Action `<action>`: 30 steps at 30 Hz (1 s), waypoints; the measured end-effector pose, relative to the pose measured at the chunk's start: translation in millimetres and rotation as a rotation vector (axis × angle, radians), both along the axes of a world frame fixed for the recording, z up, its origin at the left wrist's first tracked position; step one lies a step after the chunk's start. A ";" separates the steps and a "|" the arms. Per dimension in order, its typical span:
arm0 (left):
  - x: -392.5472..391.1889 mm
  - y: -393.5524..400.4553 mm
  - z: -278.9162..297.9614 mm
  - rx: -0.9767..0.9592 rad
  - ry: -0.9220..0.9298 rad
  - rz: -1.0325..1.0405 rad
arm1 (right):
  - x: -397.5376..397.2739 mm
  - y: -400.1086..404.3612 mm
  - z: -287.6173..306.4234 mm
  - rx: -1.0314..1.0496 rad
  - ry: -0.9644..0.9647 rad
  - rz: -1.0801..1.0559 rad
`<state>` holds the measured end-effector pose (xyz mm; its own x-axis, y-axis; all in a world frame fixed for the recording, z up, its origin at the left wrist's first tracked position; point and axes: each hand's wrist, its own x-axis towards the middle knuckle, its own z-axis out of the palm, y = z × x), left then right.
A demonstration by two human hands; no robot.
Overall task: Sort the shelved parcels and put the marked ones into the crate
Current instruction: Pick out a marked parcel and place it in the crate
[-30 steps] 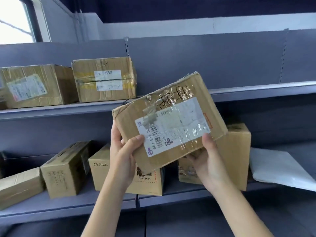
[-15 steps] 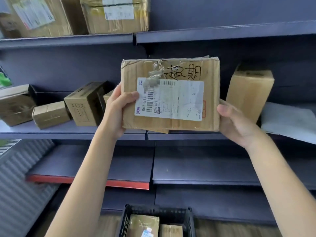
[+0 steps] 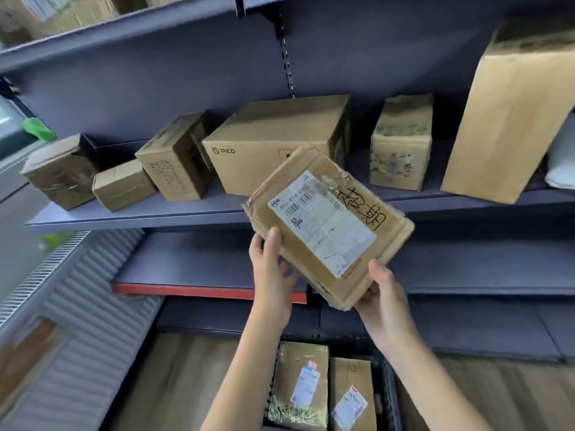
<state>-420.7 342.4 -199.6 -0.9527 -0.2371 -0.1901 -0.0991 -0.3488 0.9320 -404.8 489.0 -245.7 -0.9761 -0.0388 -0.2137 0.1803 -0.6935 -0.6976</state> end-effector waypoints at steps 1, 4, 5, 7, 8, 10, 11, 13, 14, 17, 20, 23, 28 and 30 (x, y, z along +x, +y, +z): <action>3.8 3.7 -10.9 0.004 -0.005 -0.055 | 3.5 -10.8 -5.6 -0.023 -0.028 -0.024; 1.5 -4.2 -35.5 0.032 -0.005 -0.145 | 4.1 -33.4 -19.2 0.037 -0.112 -0.083; -3.8 -12.9 -41.5 0.060 -0.008 -0.162 | 3.0 -39.1 -22.2 0.065 -0.130 -0.094; -17.8 -36.5 -51.5 0.099 -0.011 -0.193 | 2.8 -49.8 -31.8 0.076 -0.160 -0.131; -24.2 -48.1 -58.3 0.104 -0.014 -0.208 | 1.1 -51.8 -39.8 0.066 -0.168 -0.171; -31.6 -69.3 -73.2 0.060 -0.040 -0.253 | -1.6 -52.8 -55.6 0.081 -0.182 -0.248; -35.0 -79.3 -77.5 0.035 -0.060 -0.284 | -4.5 -51.8 -61.2 0.132 -0.179 -0.237; -43.4 -96.4 -85.0 -0.014 -0.091 -0.350 | -12.8 -51.3 -66.2 0.262 -0.167 -0.140; -48.6 -103.3 -91.4 -0.034 -0.097 -0.378 | -16.6 -50.0 -70.6 0.314 -0.186 -0.095; -60.0 -112.2 -110.9 -0.050 -0.114 -0.446 | -24.2 -39.8 -83.6 0.457 -0.202 0.008; -61.2 -101.8 -138.4 -0.045 -0.112 -0.523 | -24.2 -39.6 -100.3 0.591 -0.268 0.120; -62.1 -83.5 -182.5 -0.089 -0.161 -0.530 | -21.5 -42.7 -137.1 0.744 -0.292 0.127; -53.5 -55.5 -279.9 -0.143 -0.272 -0.503 | -19.4 -29.8 -224.4 0.934 -0.358 0.094; -46.7 -47.0 -320.4 -0.212 -0.319 -0.480 | -17.5 -25.8 -266.1 0.994 -0.385 0.095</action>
